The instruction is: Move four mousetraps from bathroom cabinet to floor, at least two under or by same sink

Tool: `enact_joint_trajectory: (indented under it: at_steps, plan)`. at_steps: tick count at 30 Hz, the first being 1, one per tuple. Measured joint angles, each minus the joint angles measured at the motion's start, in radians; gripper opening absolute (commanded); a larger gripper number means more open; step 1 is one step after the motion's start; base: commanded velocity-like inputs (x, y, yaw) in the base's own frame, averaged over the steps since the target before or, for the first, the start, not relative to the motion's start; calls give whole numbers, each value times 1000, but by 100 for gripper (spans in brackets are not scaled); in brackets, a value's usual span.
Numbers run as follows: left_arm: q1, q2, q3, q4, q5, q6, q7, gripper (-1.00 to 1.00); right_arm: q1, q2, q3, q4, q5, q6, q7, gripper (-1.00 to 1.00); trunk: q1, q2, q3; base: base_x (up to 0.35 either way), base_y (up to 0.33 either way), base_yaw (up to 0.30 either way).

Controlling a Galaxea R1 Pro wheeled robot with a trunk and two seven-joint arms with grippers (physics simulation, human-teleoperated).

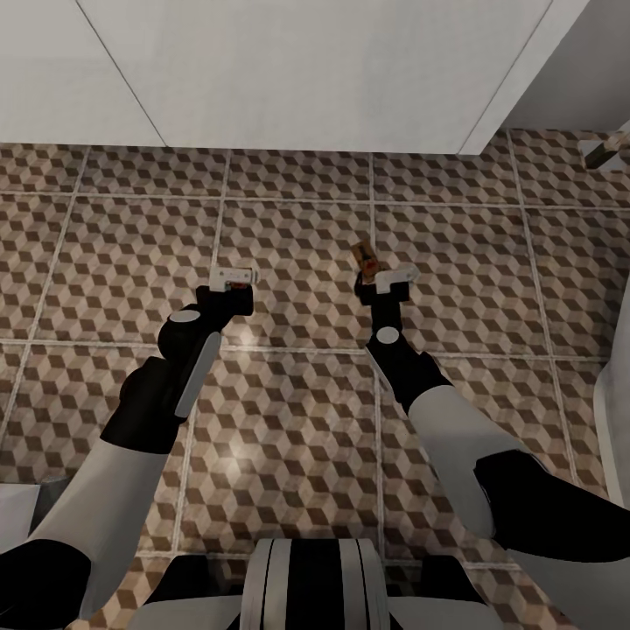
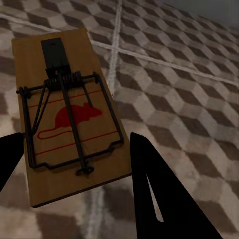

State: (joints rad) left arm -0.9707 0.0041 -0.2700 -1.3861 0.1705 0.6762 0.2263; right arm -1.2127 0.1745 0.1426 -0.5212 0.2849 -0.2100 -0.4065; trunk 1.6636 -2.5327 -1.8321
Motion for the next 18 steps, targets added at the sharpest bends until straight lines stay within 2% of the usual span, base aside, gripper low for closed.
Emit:
enact_joint_trajectory:
  at_steps: [2, 8, 15, 18]
  plan:
    - [0, 0, 0, -1, 0, 0, 0, -100, 0, 0, 1, 0, -1, 0, 23, -100, 0, 0, 0, 0, 0, 0]
    - [2, 0, -1, -2, 0, 0, 0, -100, 0, 0, 0, -8, -2, -2, 153, -100, 0, 0, 0, 0, 0, 0]
    - [19, 0, -2, -4, 0, -1, -1, -100, 1, 0, 0, -45, -5, -5, 202, -100, 0, 0, 0, 0, 0, 0]
    - [26, 0, -2, -3, 0, -1, -1, -100, 1, 0, 0, -48, -5, -5, 262, -100, 0, 0, 0, 0, 0, 0]
